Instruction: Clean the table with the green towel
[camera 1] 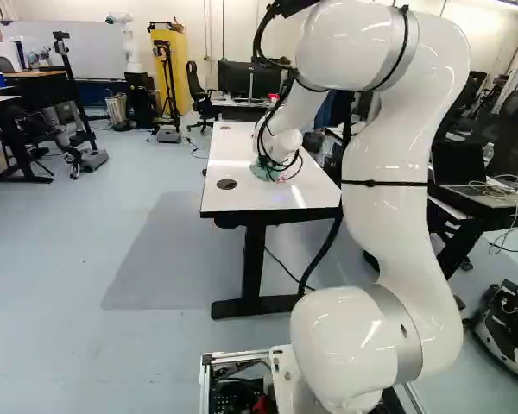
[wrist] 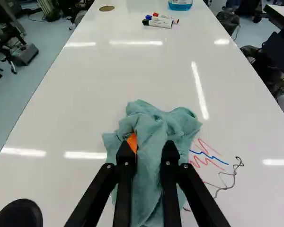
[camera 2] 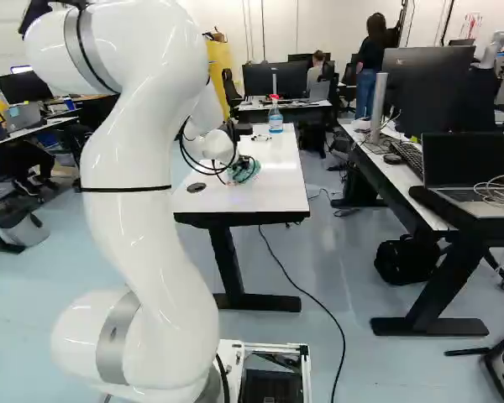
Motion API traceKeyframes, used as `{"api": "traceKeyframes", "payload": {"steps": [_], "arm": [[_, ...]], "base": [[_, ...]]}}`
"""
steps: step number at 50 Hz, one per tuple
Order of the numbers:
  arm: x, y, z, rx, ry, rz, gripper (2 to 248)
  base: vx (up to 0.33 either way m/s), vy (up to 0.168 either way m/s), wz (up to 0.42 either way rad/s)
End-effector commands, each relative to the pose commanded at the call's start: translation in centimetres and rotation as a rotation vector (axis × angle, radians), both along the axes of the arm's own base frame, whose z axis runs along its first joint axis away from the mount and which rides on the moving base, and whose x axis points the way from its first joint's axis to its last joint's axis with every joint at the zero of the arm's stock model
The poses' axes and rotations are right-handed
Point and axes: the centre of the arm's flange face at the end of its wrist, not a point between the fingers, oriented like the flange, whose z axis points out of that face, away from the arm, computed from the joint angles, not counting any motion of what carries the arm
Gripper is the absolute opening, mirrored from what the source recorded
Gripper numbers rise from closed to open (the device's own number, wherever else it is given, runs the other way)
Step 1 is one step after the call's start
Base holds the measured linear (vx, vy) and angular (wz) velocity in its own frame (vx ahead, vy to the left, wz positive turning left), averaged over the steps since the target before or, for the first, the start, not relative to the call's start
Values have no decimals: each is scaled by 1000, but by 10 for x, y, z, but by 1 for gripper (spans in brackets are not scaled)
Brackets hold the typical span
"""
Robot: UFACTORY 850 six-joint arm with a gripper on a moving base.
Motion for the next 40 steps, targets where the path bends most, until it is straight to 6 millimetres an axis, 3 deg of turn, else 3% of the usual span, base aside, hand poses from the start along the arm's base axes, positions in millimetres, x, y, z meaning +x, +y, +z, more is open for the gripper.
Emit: {"api": "traceKeyframes", "payload": {"steps": [40], "arm": [[23,-67,-3,-1,-19,-104,63]], "base": [[0,0,0]]}}
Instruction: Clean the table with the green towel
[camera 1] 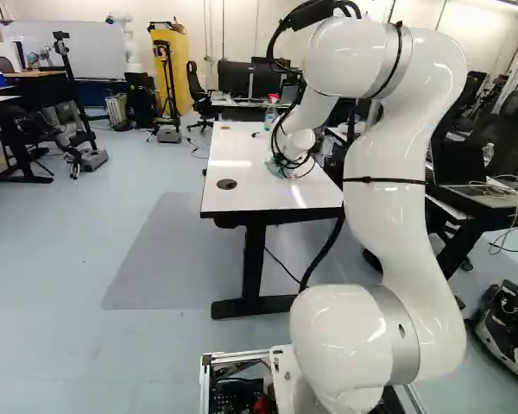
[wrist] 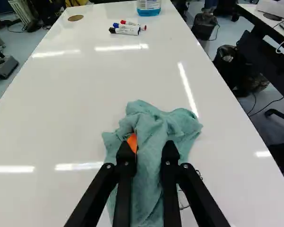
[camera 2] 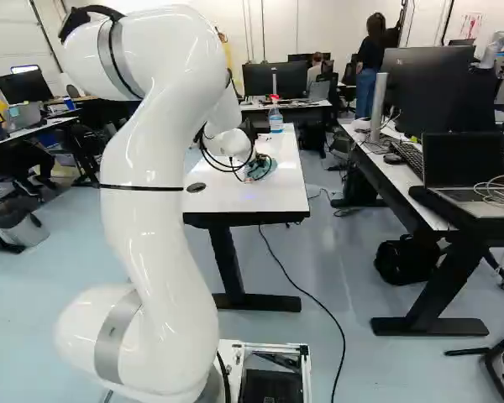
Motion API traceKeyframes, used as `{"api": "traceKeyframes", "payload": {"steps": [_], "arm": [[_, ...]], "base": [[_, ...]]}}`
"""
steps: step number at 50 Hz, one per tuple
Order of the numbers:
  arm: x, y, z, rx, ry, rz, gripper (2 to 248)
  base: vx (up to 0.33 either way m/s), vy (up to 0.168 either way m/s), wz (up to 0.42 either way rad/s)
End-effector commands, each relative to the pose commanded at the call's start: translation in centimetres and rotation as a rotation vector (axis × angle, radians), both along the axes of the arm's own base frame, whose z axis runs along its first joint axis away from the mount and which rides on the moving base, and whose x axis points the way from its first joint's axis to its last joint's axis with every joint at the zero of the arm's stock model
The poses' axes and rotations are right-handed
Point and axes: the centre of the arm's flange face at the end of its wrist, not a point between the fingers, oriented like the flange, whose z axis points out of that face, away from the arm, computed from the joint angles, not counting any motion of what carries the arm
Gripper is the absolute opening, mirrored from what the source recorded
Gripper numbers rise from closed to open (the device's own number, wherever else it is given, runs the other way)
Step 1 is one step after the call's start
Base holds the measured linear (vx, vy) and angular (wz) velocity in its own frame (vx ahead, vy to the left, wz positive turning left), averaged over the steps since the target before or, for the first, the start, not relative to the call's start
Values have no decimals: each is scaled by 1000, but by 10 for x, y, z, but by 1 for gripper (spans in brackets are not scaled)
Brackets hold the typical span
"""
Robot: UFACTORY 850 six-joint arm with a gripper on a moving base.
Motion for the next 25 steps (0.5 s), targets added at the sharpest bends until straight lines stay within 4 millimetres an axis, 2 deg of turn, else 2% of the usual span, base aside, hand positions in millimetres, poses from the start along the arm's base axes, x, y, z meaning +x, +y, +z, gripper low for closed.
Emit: {"api": "traceKeyframes", "payload": {"steps": [14,25], "arm": [[-1,-24,0,0,-2,-37,63],[-10,-40,0,0,3,-64,63]], "base": [[0,0,0],[0,0,0]]}}
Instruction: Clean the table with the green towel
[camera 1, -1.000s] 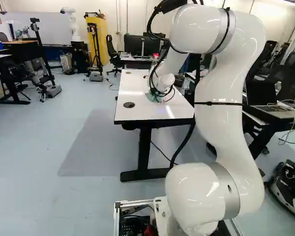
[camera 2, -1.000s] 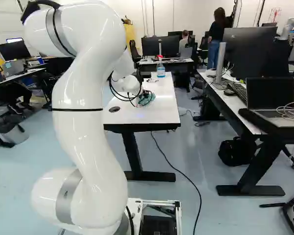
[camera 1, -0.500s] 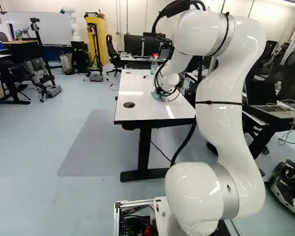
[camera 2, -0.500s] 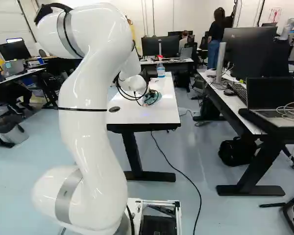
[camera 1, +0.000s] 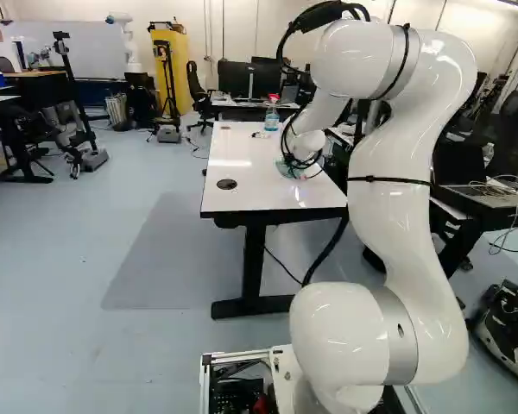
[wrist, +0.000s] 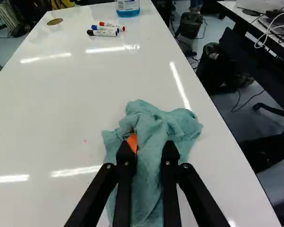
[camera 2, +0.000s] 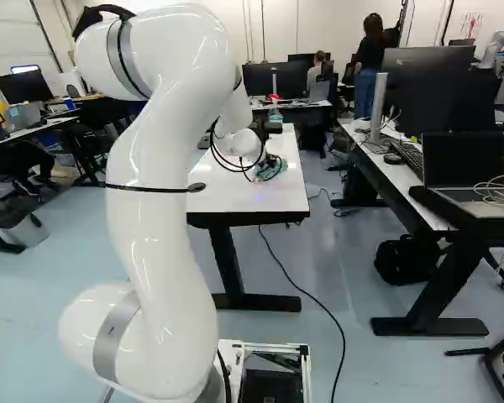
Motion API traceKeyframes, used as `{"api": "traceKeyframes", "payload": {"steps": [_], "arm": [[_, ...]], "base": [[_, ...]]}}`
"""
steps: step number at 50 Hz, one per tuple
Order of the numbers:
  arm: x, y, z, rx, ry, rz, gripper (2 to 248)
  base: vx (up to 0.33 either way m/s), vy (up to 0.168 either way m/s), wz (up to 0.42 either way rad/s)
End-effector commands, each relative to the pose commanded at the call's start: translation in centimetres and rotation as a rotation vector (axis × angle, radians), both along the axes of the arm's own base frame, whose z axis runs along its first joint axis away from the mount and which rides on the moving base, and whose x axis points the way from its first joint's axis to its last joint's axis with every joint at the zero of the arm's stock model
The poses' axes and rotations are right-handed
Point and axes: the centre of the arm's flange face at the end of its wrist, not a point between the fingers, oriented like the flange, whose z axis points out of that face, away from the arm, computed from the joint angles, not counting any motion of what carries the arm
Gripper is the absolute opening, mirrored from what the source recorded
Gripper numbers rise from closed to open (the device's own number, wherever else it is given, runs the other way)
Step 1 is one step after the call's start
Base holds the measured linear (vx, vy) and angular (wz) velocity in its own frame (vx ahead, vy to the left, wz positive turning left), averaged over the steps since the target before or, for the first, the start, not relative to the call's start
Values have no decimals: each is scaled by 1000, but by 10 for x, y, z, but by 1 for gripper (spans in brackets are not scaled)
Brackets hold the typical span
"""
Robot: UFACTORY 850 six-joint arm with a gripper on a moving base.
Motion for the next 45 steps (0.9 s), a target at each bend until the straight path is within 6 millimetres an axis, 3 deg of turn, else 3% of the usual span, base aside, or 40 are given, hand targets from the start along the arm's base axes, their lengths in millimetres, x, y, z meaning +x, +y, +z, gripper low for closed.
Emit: {"api": "traceKeyframes", "payload": {"steps": [16,45], "arm": [[-28,2,3,3,20,-4,63],[-81,25,8,9,54,20,63]], "base": [[0,0,0],[0,0,0]]}}
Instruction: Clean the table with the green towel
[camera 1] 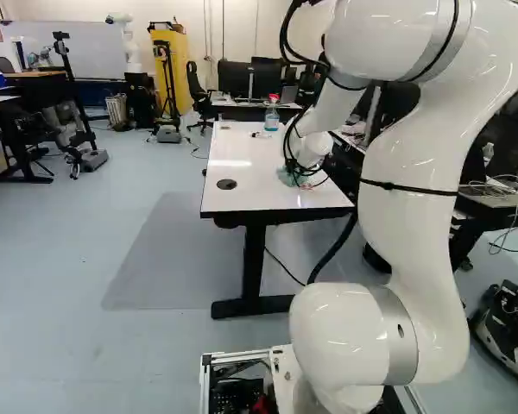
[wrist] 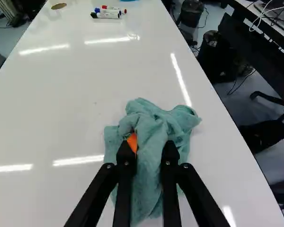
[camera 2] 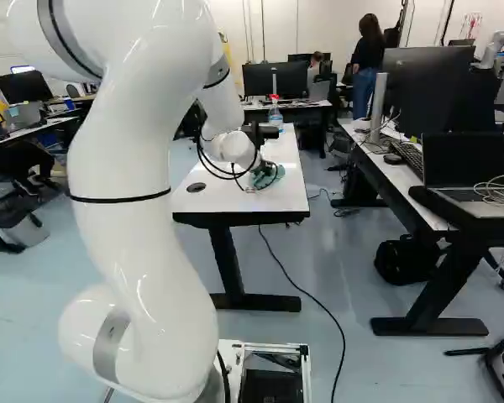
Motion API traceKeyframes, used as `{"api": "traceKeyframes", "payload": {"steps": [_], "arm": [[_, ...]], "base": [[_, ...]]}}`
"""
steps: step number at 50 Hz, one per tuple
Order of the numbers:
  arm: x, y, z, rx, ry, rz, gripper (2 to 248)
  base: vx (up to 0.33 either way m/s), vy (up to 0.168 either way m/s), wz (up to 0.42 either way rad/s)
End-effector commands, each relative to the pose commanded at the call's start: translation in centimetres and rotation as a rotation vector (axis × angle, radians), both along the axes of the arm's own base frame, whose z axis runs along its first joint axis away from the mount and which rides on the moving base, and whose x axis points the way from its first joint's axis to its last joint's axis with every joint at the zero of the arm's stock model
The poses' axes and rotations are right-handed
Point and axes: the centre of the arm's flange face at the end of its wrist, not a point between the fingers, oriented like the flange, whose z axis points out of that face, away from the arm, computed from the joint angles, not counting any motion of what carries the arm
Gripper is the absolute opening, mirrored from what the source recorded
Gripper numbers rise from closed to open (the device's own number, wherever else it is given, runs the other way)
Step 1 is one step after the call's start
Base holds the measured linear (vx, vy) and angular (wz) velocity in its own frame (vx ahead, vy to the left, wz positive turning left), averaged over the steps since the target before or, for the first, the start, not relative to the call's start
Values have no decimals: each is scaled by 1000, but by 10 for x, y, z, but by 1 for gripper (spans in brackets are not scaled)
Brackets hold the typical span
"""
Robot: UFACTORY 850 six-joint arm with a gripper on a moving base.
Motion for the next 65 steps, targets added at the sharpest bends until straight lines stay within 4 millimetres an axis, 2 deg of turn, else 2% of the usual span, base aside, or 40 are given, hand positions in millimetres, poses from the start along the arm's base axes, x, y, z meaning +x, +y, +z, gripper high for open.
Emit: {"api": "traceKeyframes", "payload": {"steps": [18,33,48,65], "arm": [[-15,27,1,1,9,45,63],[-15,51,1,1,10,90,63],[-1,74,1,0,4,133,63],[28,88,-2,-1,-12,158,63]], "base": [[0,0,0],[0,0,0],[0,0,0],[0,0,0]]}}
